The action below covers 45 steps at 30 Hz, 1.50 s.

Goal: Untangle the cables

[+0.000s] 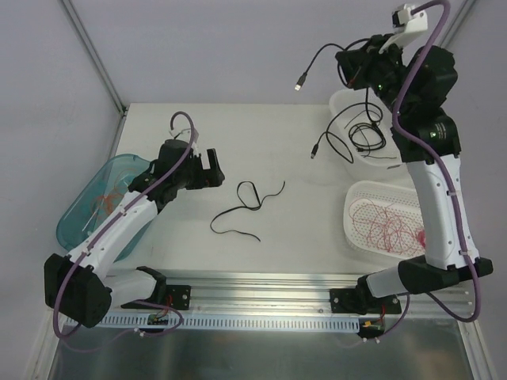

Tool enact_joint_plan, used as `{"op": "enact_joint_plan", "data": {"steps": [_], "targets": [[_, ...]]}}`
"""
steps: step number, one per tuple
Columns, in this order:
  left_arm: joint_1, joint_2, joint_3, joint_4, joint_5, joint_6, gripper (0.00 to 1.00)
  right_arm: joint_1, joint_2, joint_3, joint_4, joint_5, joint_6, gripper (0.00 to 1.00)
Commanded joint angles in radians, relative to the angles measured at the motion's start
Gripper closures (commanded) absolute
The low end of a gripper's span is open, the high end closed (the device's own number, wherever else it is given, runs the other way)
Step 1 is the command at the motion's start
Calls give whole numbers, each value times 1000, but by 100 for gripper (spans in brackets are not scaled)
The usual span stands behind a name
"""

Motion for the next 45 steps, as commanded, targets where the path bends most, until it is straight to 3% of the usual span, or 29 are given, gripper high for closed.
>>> {"op": "enact_joint_plan", "data": {"steps": [1,7,10,13,24,36,38,39,40,43,45], "targets": [[29,-53,68,-31,-98,142,1,-64,65,148,15,-18,-67,99],[41,-89,25,10,-232,252,1,-204,164,326,125,-102,53,99],[41,-105,-44,62,-262,256,1,-267,179,328,211,-153,177,99],[41,-94,-78,89,-267,262,1,-304,188,310,239,-171,161,99],[43,-88,-86,89,-304,285,1,-503,240,-75,369,-168,174,99],[43,-51,-78,89,-282,295,1,-613,309,-431,265,-176,298,98],[43,-51,-76,90,-284,300,1,-621,345,-440,181,-165,320,87],[43,-50,-76,89,-287,300,1,-624,355,-431,144,-161,318,73],[43,-51,-75,90,-287,302,1,-624,366,-416,100,-151,308,46],[43,-53,-76,89,-287,300,1,-617,339,-394,12,-121,280,25],[43,-56,-75,89,-285,302,1,-608,282,-384,-24,-99,256,17]]}}
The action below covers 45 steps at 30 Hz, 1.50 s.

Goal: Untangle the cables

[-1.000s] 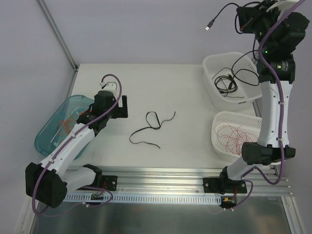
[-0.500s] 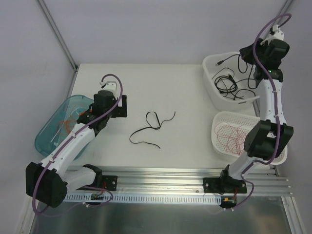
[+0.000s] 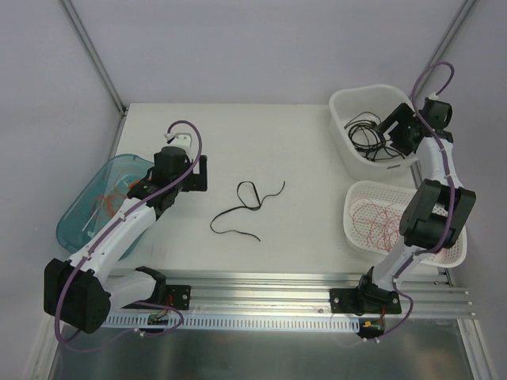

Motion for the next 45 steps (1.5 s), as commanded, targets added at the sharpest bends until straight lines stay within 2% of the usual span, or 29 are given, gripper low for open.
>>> {"op": "enact_joint_plan", "data": {"steps": [1,4,6,12,13,19,21,25,30,33,38,39,45], "targets": [[7,-5,8,22,-11,24,1,34,-112,70,-98,49,-56,11],[7,-12,9,22,-7,21,1,97,-174,112,-198,65,-114,0],[7,-14,11,23,-6,18,1,142,-200,104,-244,45,-160,3],[14,-12,12,23,-26,12,1,407,-274,-3,-269,-3,-244,3],[17,-11,14,22,-28,6,1,486,-272,-34,-267,0,-254,3],[58,-20,12,22,-31,-21,1,766,-170,-91,-217,64,-275,3],[72,-23,11,23,-33,-25,1,847,-110,-89,-212,139,-222,3],[89,-25,11,23,-33,-28,1,947,-59,-144,-129,328,46,3],[98,-28,11,22,-23,-34,1,1073,11,-141,-143,531,225,3],[104,-29,12,20,-16,-39,1,1107,48,-128,-163,603,304,3],[112,-40,9,22,-11,-41,1,1118,119,-106,-170,608,369,1],[112,-40,9,23,-11,-42,1,1122,127,-103,-175,621,386,13],[116,-43,9,22,1,-45,1,1131,179,-82,-161,648,407,35]]}}
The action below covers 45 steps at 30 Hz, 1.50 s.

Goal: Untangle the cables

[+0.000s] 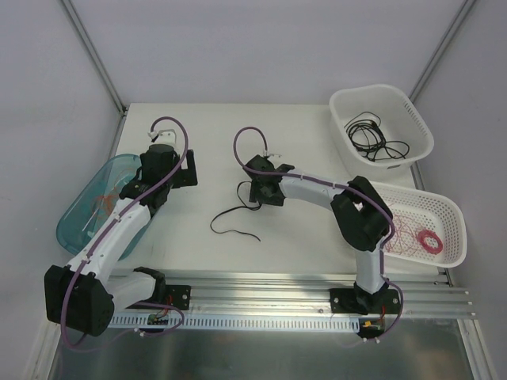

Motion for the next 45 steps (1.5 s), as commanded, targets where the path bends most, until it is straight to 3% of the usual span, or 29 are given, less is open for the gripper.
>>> {"op": "enact_joint_plan", "data": {"steps": [1,11,17,23,29,37,45], "targets": [[12,-26,9,21,10,-12,1,10,23,58,3,56,60,39],[13,-27,7,21,10,-9,1,13,85,80,-26,87,57,69],[13,-27,6,23,9,-6,1,7,48,38,-40,102,14,99],[13,-24,4,21,4,-4,1,-63,-108,-51,9,101,-104,99],[13,-23,4,23,4,-3,1,-172,-346,9,-38,87,-306,99],[13,-18,6,21,9,-4,1,-410,-530,323,-143,-20,-541,99],[13,-12,3,23,3,-4,1,-683,-486,576,-65,-46,-649,99]]}}
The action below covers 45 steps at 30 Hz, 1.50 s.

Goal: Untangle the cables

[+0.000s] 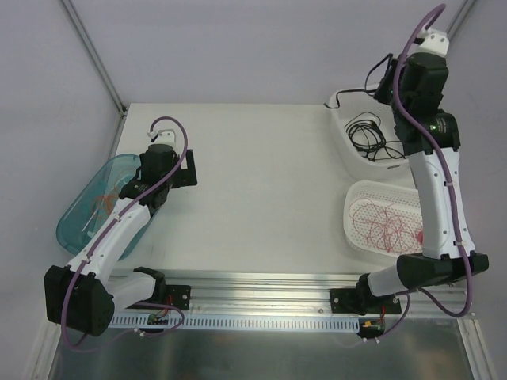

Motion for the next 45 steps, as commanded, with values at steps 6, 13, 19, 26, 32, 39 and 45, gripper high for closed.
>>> {"op": "enact_joint_plan", "data": {"steps": [6,13,19,26,32,39,45], "targets": [[7,6,4,22,-6,4,1,-198,123,190,130,-120,-52,99],[7,13,9,20,-3,7,1,-330,188,196,211,-175,-15,99],[8,23,9,20,10,4,1,-392,198,106,263,-177,-7,99],[8,33,9,23,8,4,1,-452,234,-23,282,-117,20,99],[8,39,11,22,16,4,1,-470,300,-51,220,-158,31,99],[8,41,11,22,22,2,1,-470,436,-9,55,-344,39,64],[8,41,12,22,26,2,1,-444,376,-74,84,-418,37,23]]}}
